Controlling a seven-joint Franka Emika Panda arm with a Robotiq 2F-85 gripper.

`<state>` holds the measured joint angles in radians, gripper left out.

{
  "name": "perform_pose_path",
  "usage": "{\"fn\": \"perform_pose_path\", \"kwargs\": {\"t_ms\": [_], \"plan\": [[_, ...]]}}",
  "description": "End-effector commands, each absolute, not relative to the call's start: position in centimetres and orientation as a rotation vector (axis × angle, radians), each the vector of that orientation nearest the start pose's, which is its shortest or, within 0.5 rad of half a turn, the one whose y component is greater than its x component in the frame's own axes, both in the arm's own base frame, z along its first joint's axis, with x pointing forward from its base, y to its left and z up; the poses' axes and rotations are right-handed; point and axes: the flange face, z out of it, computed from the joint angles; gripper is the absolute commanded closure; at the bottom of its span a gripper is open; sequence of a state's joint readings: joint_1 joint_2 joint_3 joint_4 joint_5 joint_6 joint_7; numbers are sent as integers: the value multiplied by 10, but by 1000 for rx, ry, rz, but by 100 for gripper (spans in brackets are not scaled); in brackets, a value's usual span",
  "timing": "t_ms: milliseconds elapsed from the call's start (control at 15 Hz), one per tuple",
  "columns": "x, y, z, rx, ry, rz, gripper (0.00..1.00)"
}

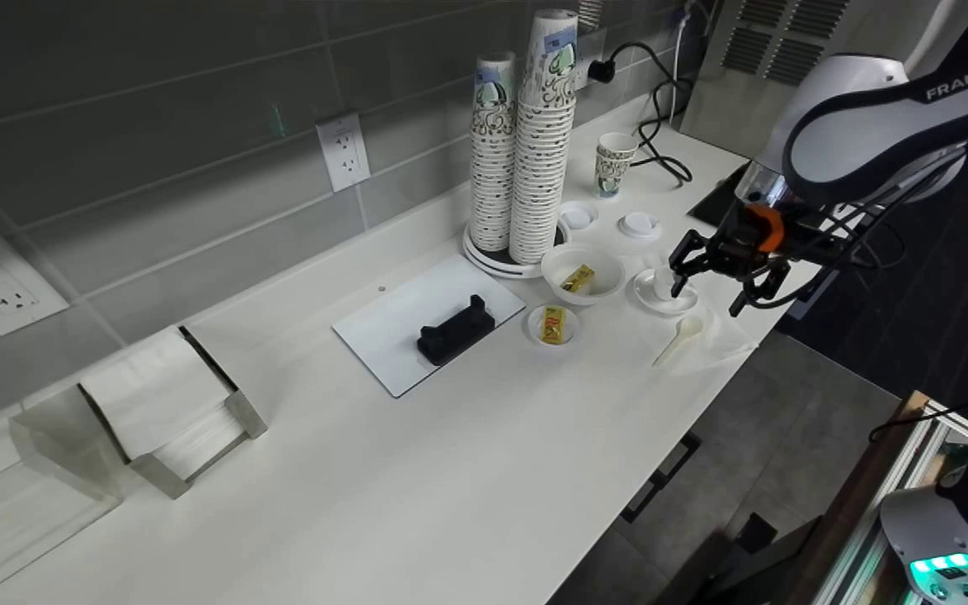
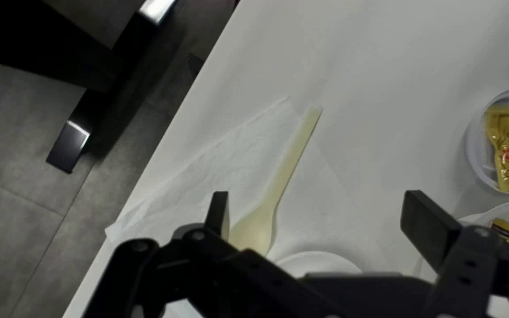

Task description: Remove the spoon from the serviette and put it in the tea cup

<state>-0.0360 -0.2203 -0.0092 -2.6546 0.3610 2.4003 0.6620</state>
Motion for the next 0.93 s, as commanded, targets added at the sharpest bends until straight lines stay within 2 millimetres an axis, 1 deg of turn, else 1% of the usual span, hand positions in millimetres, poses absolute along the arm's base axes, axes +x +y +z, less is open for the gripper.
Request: {"fn": "perform_pose_path", "kwargs": {"t_ms": [0, 133, 400, 467, 600, 867], "plan": [[408, -20, 309, -2538, 1388, 169, 0], [408, -25, 308, -2507, 1407, 177, 0], [408, -25, 308, -2502, 1409, 178, 0], [408, -29, 302, -2472, 1456, 249, 0], [408, -39, 294, -2449, 1535, 277, 0], [406, -57, 277, -2393, 1574, 358, 0]]}}
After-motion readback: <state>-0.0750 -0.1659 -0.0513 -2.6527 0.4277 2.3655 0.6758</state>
